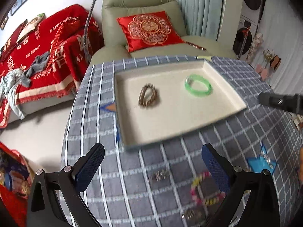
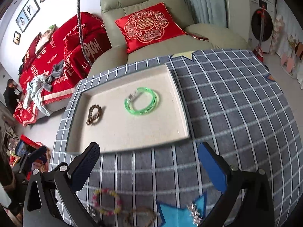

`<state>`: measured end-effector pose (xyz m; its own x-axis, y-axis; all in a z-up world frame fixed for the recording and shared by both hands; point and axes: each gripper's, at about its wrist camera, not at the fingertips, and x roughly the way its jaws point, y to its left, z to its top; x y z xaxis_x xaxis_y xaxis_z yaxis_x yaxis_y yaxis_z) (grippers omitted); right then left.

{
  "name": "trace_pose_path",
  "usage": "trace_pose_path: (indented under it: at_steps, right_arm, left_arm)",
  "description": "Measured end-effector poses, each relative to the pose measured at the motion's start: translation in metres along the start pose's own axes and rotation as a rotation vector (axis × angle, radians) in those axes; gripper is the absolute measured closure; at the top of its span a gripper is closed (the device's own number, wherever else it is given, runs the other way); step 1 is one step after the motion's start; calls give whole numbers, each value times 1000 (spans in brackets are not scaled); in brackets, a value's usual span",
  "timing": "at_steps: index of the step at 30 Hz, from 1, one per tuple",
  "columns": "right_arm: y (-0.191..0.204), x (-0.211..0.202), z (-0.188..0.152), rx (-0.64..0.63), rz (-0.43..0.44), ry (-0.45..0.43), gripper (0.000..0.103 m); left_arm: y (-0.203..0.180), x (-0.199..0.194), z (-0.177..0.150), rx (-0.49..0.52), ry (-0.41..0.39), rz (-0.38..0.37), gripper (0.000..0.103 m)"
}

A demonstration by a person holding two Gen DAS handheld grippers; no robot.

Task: Organize jewelry
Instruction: 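Lift both open tools out of the tray back over the jewelry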

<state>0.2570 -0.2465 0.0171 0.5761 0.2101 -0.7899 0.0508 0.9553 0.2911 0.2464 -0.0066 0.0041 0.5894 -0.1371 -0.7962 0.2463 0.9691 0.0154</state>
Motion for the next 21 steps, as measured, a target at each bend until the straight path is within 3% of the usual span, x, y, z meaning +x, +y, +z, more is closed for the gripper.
trace_pose_path:
  at_steps: [3,12,21]
  right_arm:
    - [-5,-10,-14,5,-6,8,0]
    - [-20,-26,-77,4,-32,74,0]
    - [-27,-40,-152,-9,-114,119,0]
  left_arm:
    - [1,-2,-22,5,37,-30,0]
    - [-2,-6,-86,-15,93,-18,0]
    - [-7,-4,-111,0,110,-11,0]
